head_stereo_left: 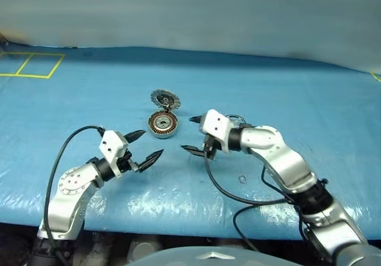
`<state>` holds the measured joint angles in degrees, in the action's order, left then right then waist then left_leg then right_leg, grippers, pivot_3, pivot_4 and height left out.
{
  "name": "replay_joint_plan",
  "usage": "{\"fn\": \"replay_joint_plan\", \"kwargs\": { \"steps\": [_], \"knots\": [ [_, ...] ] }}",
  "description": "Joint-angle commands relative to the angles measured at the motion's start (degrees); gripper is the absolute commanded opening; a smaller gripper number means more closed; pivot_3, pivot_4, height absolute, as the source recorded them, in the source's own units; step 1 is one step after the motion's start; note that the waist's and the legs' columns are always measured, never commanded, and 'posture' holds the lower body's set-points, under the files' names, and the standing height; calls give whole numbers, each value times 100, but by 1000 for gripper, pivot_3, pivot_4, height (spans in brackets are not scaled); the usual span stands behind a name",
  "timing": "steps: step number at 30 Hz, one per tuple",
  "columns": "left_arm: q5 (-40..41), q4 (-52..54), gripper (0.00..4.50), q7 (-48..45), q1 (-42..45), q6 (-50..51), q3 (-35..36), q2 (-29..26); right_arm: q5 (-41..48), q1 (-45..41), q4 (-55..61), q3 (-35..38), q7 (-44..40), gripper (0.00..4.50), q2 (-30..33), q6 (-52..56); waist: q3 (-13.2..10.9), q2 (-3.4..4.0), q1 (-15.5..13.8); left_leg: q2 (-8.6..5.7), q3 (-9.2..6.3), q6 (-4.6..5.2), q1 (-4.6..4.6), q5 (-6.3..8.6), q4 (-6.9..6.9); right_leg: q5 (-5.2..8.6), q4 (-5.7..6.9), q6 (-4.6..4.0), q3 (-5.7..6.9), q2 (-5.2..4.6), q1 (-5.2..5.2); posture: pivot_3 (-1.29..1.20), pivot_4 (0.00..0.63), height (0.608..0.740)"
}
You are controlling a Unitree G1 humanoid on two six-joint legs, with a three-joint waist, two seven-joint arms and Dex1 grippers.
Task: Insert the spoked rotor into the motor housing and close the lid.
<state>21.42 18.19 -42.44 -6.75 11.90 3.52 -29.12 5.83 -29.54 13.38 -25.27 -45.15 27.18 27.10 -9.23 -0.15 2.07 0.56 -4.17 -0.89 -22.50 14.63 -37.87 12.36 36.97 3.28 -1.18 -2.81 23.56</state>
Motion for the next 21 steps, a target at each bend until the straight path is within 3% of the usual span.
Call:
{"fn": "replay_joint_plan", "kwargs": {
  "steps": [1, 4, 10, 21],
  "knots": [
    [38, 287, 4478, 119, -134, -120, 273, -32, -633, -753, -804, -544, -211, 4389, -262, -632, 0, 0, 5, 0, 0, 0, 0, 0, 0, -5, 1, 0, 0, 0, 1, 0, 150, 740],
    [-82, 280, 4478, 243, -223, -192, 308, -17, -543, -1134, -1518, -625, -529, 4389, -633, -772, 0, -1, -11, -1, -4, -1, -1, 0, 4, -24, -1, 5, 2, 0, 1, 0, 150, 740],
    [-85, 493, 4478, 443, -557, -213, 319, 107, -1254, -1826, -3035, -1232, -974, 4389, -1092, -1692, -1, 1, 7, -2, -4, -3, -3, -1, 10, -24, -4, 4, 2, -1, 6, 0, 150, 740],
    [-137, 739, 4478, 608, -817, -162, 270, 156, -1771, -2558, -4858, -1090, -871, 4389, -1820, -2511, -3, 5, 12, -1, -8, -18, 0, -10, 25, -24, 3, -2, 4, 1, 13, 0, 150, 740]
  ]
}}
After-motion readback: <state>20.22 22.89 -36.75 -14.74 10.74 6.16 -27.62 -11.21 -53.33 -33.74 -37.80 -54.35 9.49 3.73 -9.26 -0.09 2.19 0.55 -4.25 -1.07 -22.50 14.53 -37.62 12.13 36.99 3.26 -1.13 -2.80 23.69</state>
